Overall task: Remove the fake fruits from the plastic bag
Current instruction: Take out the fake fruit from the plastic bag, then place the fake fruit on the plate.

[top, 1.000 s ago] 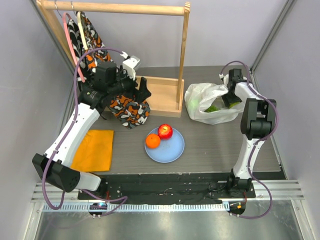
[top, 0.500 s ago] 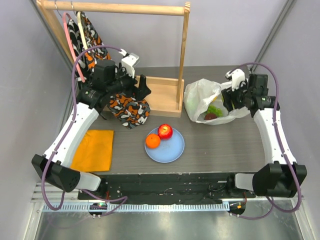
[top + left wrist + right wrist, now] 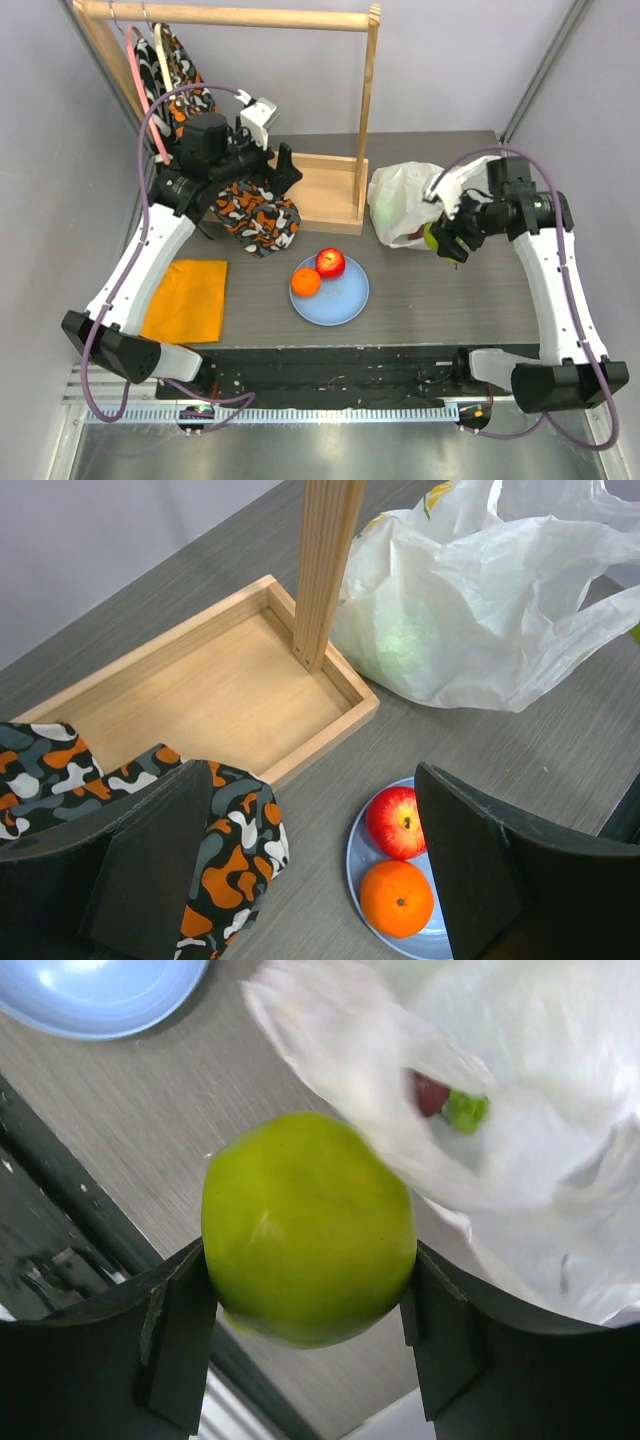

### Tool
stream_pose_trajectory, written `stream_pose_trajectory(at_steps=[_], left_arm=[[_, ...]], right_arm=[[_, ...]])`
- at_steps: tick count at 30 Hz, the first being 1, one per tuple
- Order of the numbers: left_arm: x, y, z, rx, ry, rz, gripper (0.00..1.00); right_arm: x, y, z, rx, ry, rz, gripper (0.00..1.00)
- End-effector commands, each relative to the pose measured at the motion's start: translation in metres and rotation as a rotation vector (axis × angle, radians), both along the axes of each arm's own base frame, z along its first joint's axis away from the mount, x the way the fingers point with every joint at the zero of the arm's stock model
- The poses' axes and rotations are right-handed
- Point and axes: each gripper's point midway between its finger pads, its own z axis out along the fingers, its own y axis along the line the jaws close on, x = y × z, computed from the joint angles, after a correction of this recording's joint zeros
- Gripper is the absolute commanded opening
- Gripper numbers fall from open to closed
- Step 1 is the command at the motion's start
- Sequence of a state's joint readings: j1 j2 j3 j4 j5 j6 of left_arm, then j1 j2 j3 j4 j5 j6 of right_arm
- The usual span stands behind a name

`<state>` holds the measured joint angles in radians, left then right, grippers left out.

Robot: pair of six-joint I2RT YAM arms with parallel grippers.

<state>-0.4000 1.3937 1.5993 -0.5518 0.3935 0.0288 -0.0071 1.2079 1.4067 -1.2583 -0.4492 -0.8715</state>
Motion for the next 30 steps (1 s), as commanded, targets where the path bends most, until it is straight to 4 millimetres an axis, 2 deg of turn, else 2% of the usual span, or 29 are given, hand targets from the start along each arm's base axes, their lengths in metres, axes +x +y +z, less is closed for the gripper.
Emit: stream_pose_trajectory(at_steps=[1, 2, 4, 5, 8, 9, 11, 12, 18, 19, 22, 30], left_arm=[[-0.008, 0.001, 0.009, -0.011, -0.023, -0.004, 0.87], [-0.01, 0.002, 0.001, -0.006, -0.006, -0.002, 0.88], [-0.013, 0.006, -0.003, 0.001, 0.0, 0.01, 0.88], [-0.013, 0.008, -0.005, 0.007, 0.0, 0.018, 0.88], [-0.015, 0.017, -0.004, 0.028, -0.018, 0.039, 0.88], [-0.018, 0.02, 0.003, 0.026, -0.035, 0.044, 0.88], [-0.018, 0.028, 0.006, 0.044, -0.054, 0.067, 0.89], [-0.02, 0.032, 0.01, 0.055, -0.076, 0.073, 0.89], [-0.037, 0.057, 0.024, 0.119, -0.175, 0.106, 0.89], [-0.038, 0.06, 0.025, 0.123, -0.182, 0.112, 0.89], [-0.045, 0.065, 0.028, 0.113, -0.19, 0.117, 0.89], [-0.057, 0.068, 0.028, 0.088, -0.192, 0.112, 0.89]], right_arm=[[-0.054, 0.017, -0.005, -0.191, 0.081, 0.327, 0.43], [-0.057, 0.037, -0.01, -0.22, 0.086, 0.433, 0.43], [-0.051, 0.051, -0.017, -0.282, 0.076, 0.498, 0.42], [-0.054, 0.073, -0.026, -0.321, 0.086, 0.602, 0.42], [-0.054, 0.091, -0.044, -0.479, 0.113, 0.733, 0.42], [-0.054, 0.103, -0.057, -0.58, 0.146, 0.814, 0.42], [-0.054, 0.105, -0.068, -0.687, 0.196, 0.882, 0.41], [-0.054, 0.114, -0.078, -0.753, 0.227, 0.93, 0.41], [-0.031, 0.135, -0.092, -1.014, 0.2, 0.995, 0.4], [-0.031, 0.14, -0.1, -1.085, 0.205, 1.016, 0.4], [-0.023, 0.139, -0.108, -1.243, 0.19, 1.027, 0.41], [-0.016, 0.146, -0.123, -1.373, 0.199, 1.054, 0.44]])
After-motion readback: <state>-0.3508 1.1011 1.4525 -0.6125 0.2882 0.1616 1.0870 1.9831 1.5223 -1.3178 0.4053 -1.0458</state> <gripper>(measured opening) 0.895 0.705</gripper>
